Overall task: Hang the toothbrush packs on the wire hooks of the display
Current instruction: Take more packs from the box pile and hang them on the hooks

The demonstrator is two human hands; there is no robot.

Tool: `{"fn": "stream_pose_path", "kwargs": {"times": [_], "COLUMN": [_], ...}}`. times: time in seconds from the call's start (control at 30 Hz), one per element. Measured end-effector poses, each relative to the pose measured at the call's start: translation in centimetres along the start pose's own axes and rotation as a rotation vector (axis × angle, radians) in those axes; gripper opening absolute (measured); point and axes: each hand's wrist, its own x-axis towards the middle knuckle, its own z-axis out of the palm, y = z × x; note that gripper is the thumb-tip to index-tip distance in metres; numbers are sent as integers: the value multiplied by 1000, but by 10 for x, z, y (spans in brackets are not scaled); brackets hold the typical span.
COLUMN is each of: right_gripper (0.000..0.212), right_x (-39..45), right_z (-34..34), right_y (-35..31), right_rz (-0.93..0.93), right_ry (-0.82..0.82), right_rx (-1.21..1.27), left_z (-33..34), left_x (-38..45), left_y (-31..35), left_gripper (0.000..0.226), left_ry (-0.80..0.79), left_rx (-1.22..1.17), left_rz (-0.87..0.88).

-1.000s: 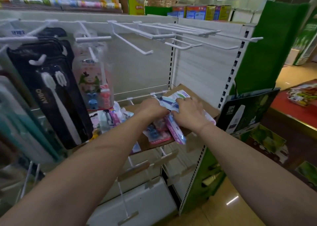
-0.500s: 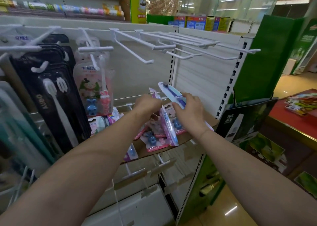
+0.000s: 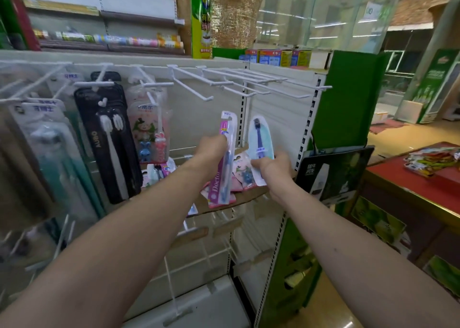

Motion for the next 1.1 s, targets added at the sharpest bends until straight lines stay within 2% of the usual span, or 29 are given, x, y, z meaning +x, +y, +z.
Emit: {"fn": "stream_pose_path", "kwargs": {"times": [0.13,0.27,0.43,0.57,0.63,0.8,0.97,1.1], "right_gripper": [35,35,18,16,11,14,24,16], "right_x": [-34,-69,-105,-133,-149,-184,-212,-236], "right_z": [-9,-13,-3,7,10,22,42,66], "right_y": [0,8,22,27,28,18,6,-5], "right_rz": [-11,41,18,-35,-45,-64,-66,-74], "right_ry": [-154,-243,-298,-397,-436,-526,-624,-652], "right_rx": [64,87,161,157,151,128,147,186], "left_z": [-8,-21,-50,-75,-88,-126,-161,-190], "left_x": [-32,-73,-117,-152,-163,-186,-207,-219], "left_y": [-1,-10,-20,-28,-35,-40,-38,-43], "left_gripper": [23,34,28,12,20,18,13,12], "left_ry": [37,35,110,154,160,318,405,491], "left_rx": [-5,-20,16,-16,-18,52,63,57], "left_rz": [-20,-69,-63,-72,-68,-45,2,54]}}
